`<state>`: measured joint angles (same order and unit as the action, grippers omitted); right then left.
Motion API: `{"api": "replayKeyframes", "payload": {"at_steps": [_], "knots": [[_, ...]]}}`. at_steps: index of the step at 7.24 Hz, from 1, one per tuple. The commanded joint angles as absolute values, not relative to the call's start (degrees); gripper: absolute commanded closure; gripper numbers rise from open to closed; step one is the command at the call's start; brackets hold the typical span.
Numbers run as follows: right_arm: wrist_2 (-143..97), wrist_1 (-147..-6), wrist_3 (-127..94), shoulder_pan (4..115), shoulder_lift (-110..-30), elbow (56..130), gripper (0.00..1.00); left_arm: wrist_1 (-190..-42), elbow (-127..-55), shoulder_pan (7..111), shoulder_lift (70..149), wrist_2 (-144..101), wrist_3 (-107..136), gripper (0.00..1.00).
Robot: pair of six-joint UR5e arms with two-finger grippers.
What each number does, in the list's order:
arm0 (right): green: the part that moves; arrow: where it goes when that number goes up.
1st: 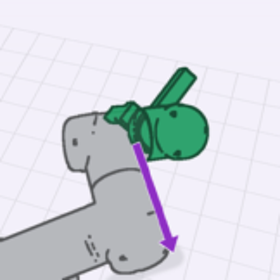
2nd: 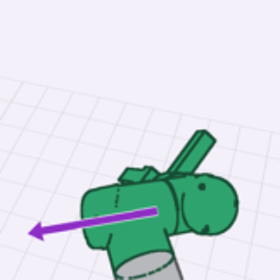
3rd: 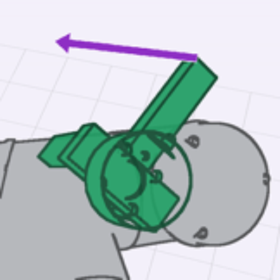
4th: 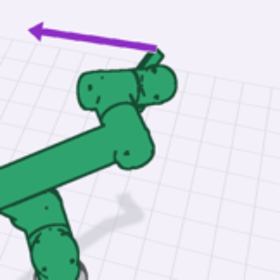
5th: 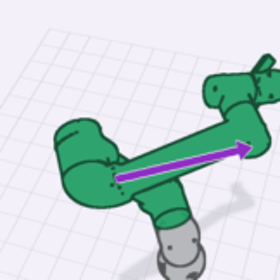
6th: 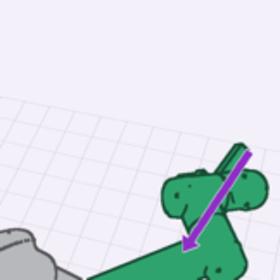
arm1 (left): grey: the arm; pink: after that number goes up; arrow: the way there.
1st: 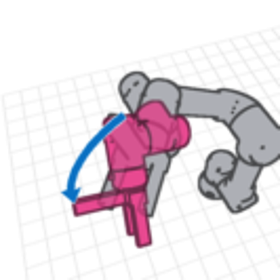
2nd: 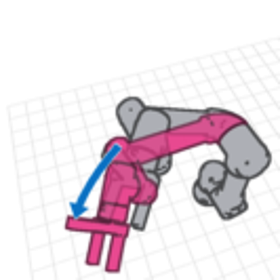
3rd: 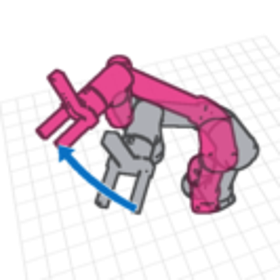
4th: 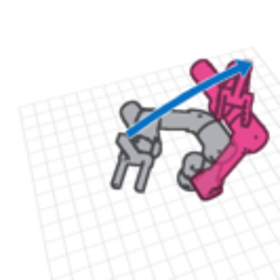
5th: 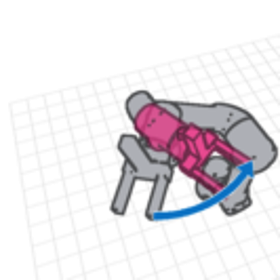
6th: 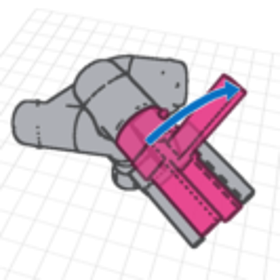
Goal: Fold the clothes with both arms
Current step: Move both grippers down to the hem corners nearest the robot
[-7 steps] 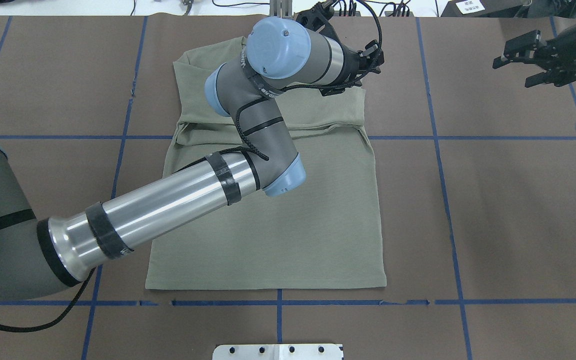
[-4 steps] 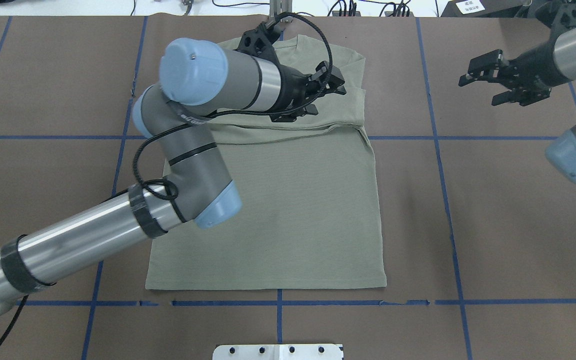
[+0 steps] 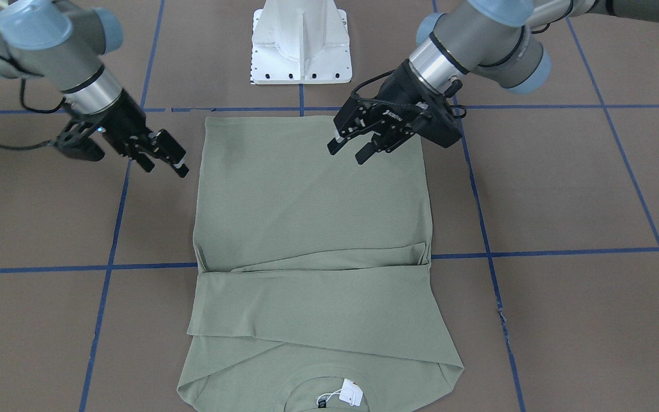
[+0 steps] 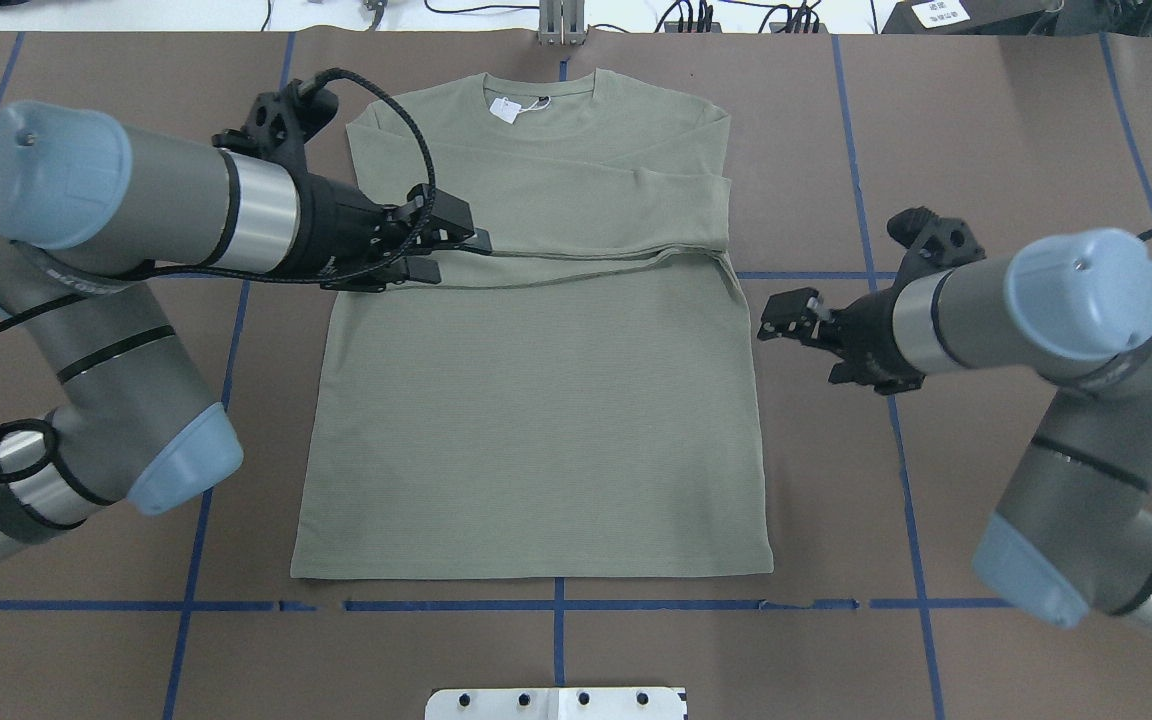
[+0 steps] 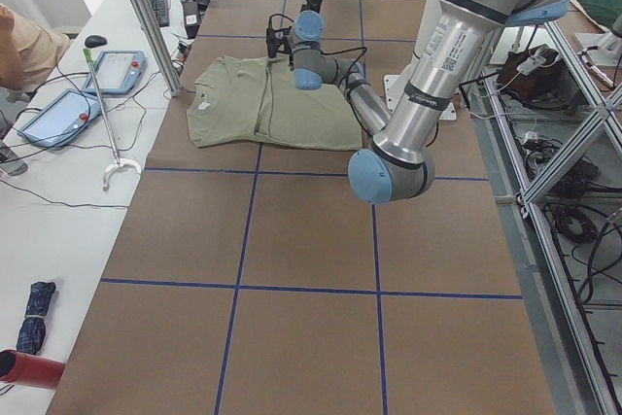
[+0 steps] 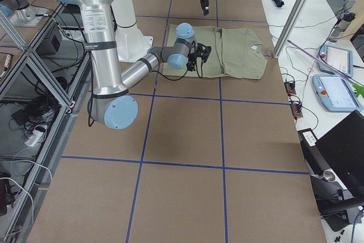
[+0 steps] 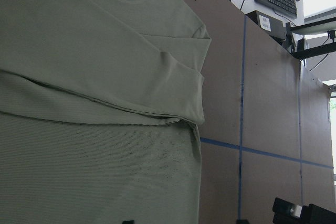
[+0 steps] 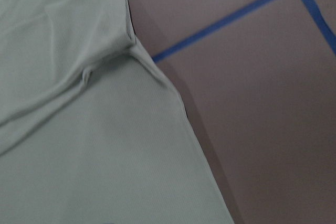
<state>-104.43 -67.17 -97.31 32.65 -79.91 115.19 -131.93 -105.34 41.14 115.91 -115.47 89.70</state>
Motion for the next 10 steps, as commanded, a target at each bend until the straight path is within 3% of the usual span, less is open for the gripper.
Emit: {"api": "replayKeyframes", "payload": {"at_steps": [1,4,10], "knots": [[-87.9,-81.8,-110.1,15.4,-79.9,122.8,0.02,-130.4,-110.6,41.5,107.4,-116.2,87.3,0.28],[-76.3,-82.1,-120.7,3.5,-85.2,122.4,0.07,-130.3,-110.1,41.4,105.8,-119.9,86.2,0.28],[-76.0,-81.6,-120.8,3.5,-83.7,118.9,0.12,-130.5,-109.9,41.0,105.0,-119.0,86.3,0.27]]}}
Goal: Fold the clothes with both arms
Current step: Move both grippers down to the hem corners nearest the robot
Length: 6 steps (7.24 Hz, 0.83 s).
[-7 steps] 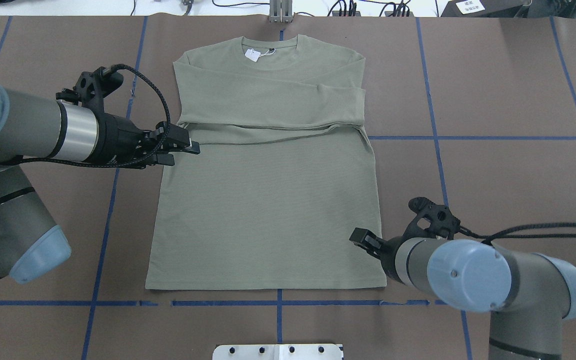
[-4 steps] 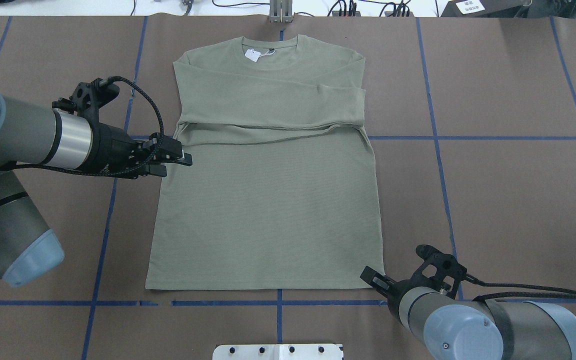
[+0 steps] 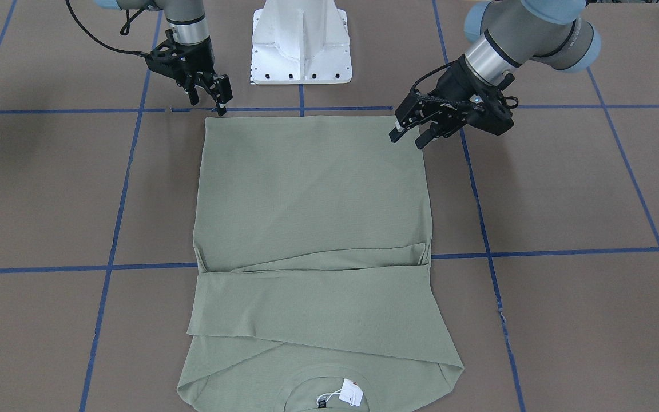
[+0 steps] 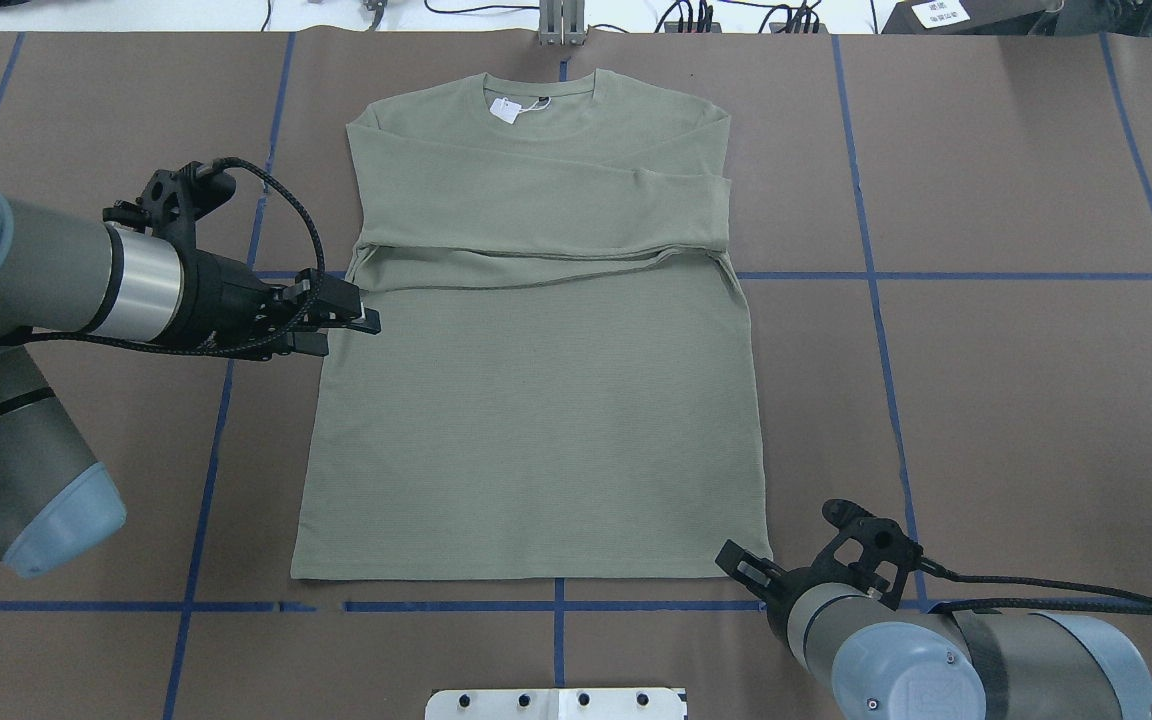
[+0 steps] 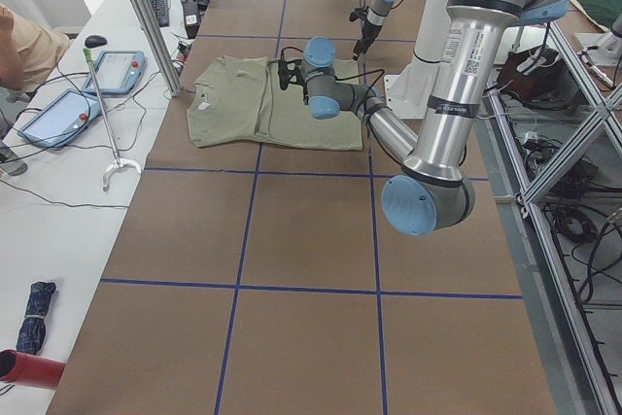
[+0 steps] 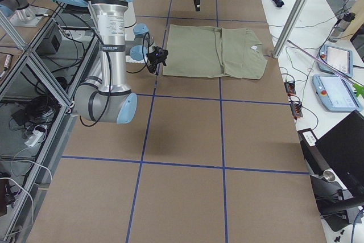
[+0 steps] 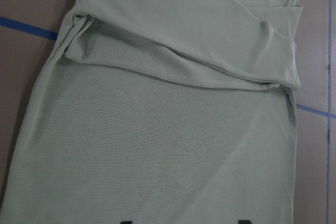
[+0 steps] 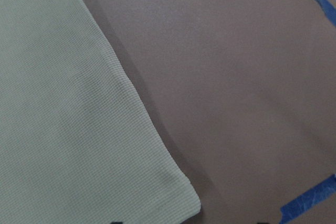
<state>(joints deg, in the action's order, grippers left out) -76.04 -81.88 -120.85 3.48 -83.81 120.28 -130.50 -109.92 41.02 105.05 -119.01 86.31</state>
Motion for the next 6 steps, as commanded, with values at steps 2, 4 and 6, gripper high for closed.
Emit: {"api": "replayKeyframes", "payload": {"at_steps": [2,4,6], "knots": [[-76.2,-81.5,-120.8,4.2,-82.9,117.6,0.13,-130.8,-109.8,41.0,105.0,-119.0,86.3,0.27],[-76.3,-81.6,-120.8,4.5,-82.1,117.2,0.33,-130.9,-109.8,41.0,104.9,-119.0,86.2,0.27],[-76.4,-81.6,-120.8,4.6,-82.0,117.2,0.58,-131.0,-109.9,41.0,104.9,-119.1,86.2,0.27]]}}
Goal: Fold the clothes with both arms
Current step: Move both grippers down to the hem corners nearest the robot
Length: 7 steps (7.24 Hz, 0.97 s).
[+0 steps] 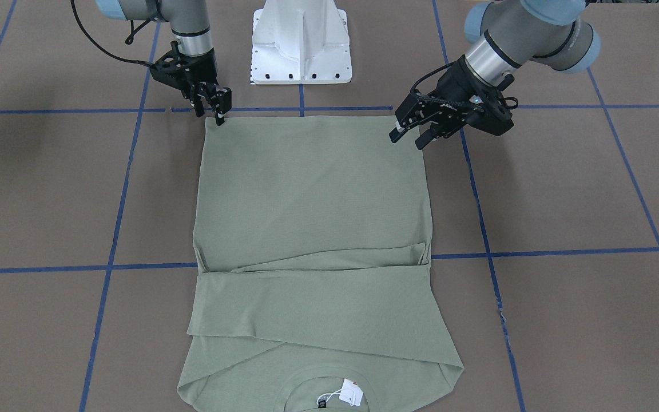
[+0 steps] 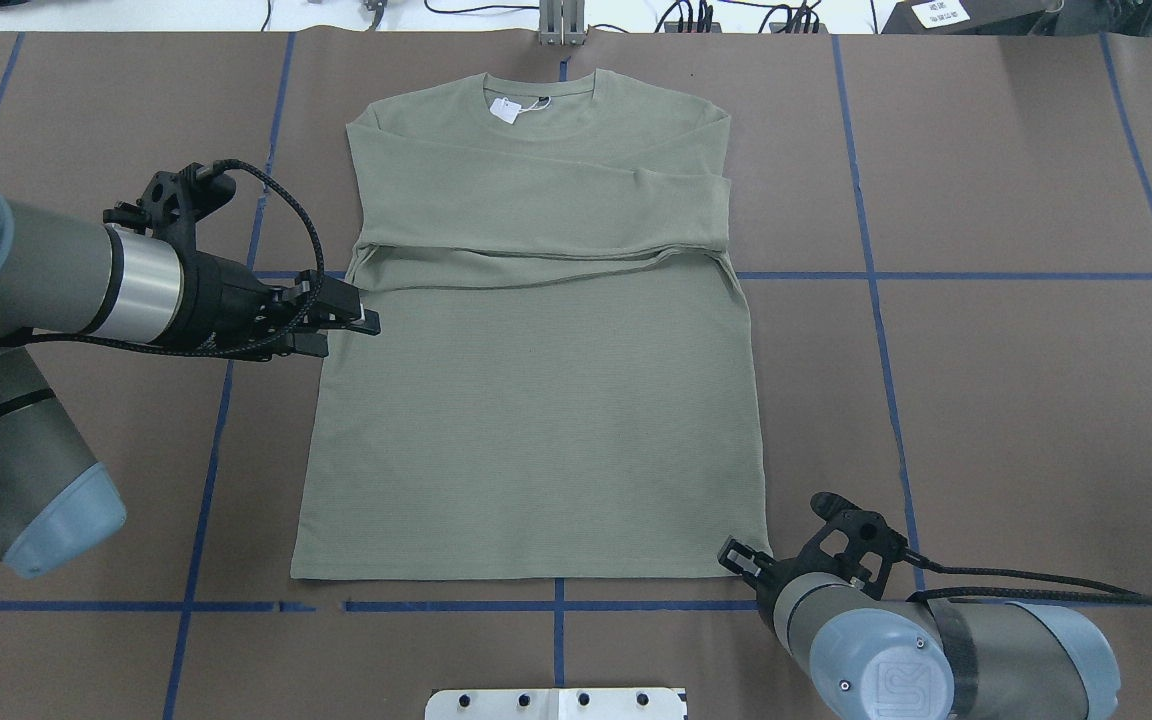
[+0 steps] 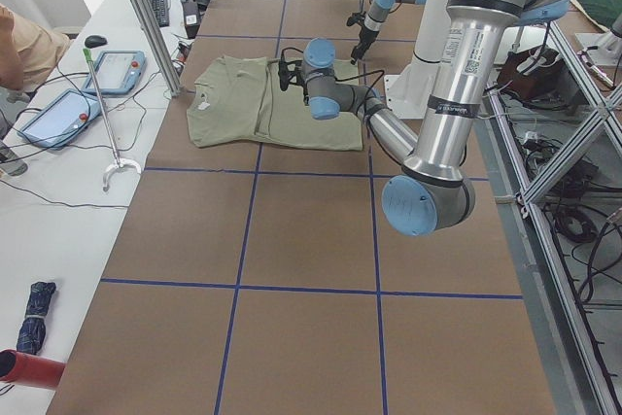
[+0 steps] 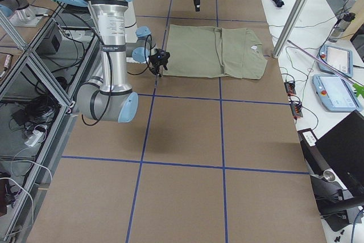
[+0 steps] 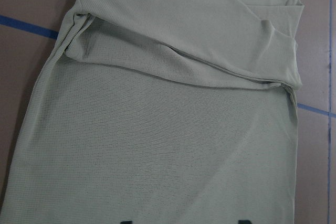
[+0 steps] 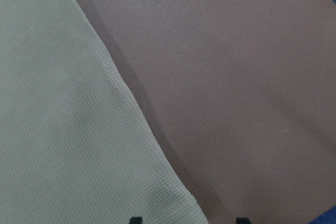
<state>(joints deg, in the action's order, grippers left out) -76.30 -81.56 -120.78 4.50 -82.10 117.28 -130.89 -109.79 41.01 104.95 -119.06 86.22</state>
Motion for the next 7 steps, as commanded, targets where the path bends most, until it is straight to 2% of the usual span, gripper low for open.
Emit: {"api": "replayKeyframes", "payload": {"at_steps": [1,2,6,7], "knots": [[-76.4,-81.6,-120.8,4.6,-82.0,117.2,0.84,-131.0,-110.2,41.1,104.9,-119.1,86.3,0.27],[-76.5,-81.7,-120.8,4.7,-82.0,117.4,1.00,-131.0,-110.4,41.2,104.9,-119.1,86.3,0.27],[-77.5,-82.0,-120.7,5.3,-82.0,119.9,1.00,-130.9,-111.4,39.8,102.5,-115.1,93.3,0.23],[-77.6,-82.0,-120.7,5.4,-82.0,120.0,1.00,-130.4,-113.0,34.2,100.0,-108.7,99.1,0.23]]}}
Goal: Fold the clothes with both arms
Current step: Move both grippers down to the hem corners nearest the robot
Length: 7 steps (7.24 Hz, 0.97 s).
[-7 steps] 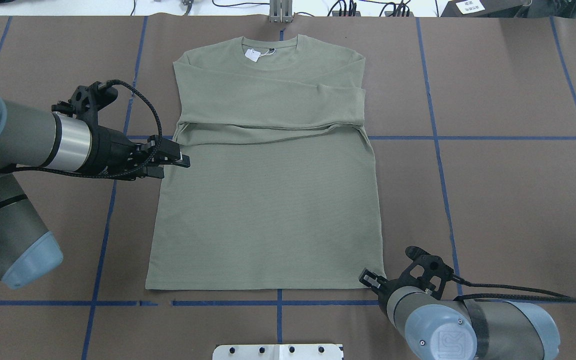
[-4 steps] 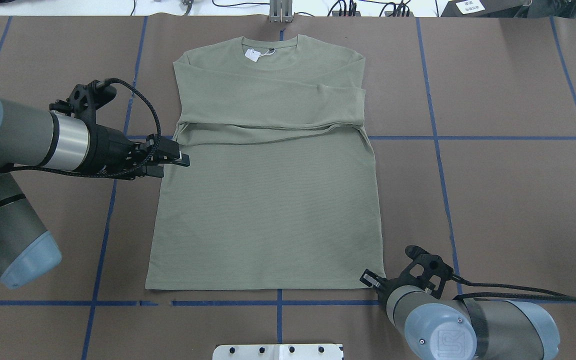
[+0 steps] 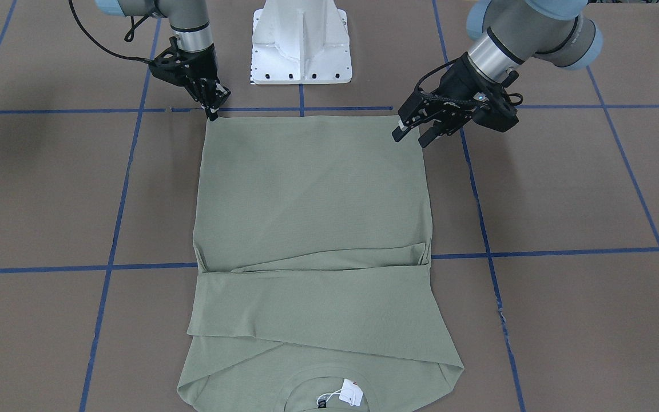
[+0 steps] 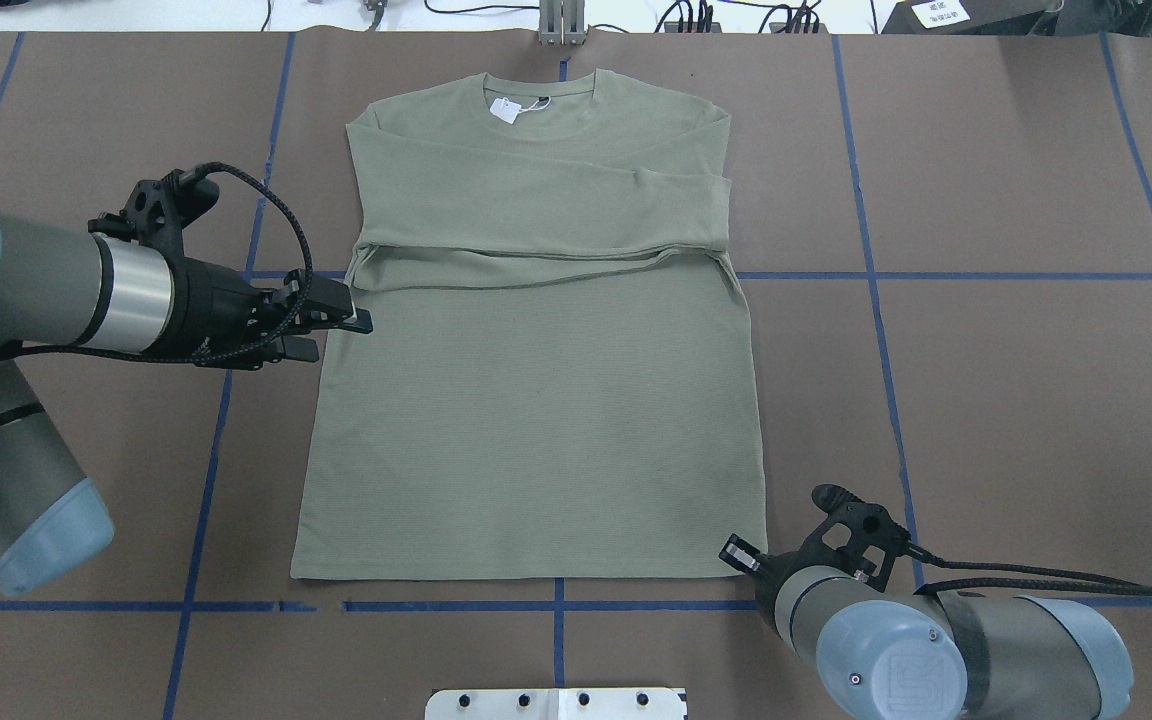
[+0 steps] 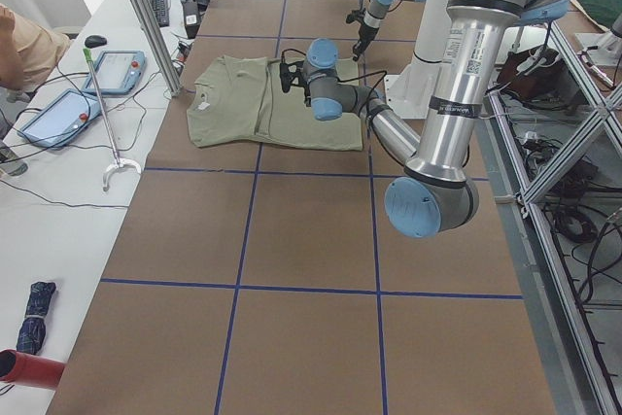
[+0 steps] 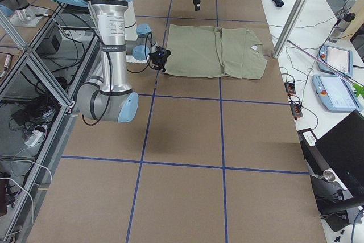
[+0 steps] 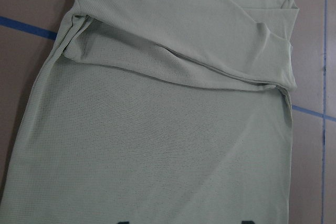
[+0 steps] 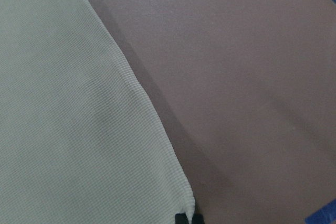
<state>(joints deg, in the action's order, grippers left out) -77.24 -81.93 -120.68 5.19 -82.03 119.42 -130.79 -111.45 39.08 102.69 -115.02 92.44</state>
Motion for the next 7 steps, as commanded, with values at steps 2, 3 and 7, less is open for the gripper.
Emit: {"api": "replayKeyframes", "payload": {"at_steps": [2,3,7], "knots": [[-77.6,-82.0,-120.7,5.6,-82.1,120.8,1.00,-128.5,-114.5,23.3,93.1,-94.9,101.5,0.24],[-77.6,-82.0,-120.7,5.6,-82.1,120.8,1.00,-123.4,-114.5,20.7,93.5,-93.8,103.2,0.24],[-77.6,-82.0,-120.7,5.6,-81.9,120.8,1.00,-114.5,-114.3,14.3,93.7,-90.4,105.5,0.28]]}}
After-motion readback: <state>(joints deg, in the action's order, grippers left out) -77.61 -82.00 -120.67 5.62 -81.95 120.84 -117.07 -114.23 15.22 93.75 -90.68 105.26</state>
